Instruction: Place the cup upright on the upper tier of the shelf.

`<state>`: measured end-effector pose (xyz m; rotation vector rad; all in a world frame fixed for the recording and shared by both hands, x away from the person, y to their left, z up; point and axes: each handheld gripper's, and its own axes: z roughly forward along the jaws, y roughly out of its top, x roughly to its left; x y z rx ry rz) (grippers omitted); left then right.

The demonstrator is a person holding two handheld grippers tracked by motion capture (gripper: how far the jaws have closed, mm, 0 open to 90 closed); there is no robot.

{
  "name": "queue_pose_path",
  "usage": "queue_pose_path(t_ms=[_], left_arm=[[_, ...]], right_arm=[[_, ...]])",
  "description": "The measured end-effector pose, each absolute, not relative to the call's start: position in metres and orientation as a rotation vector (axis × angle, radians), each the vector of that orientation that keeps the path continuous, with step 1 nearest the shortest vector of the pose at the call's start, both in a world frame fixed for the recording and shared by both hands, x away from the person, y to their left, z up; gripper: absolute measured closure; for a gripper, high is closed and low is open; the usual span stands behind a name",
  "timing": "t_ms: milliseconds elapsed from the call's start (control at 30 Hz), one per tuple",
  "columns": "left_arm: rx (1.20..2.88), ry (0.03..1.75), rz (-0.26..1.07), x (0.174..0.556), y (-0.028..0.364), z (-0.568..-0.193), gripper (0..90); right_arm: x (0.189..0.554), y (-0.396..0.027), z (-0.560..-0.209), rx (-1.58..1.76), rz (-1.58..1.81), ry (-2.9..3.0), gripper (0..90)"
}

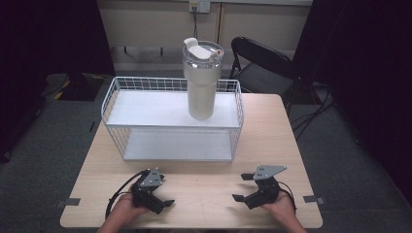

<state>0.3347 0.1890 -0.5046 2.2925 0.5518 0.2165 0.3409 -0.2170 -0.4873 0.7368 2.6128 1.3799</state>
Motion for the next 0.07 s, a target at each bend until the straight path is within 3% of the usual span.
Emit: queue_pose_path(t_ms=[67], left_arm=[[2.292, 0.552, 0.217, 0.3347, 0.189, -0.5047, 3.7]], right_arm=[[0.3403, -0.2191, -0.4933, 0.726, 1.289, 2.641, 12.1]])
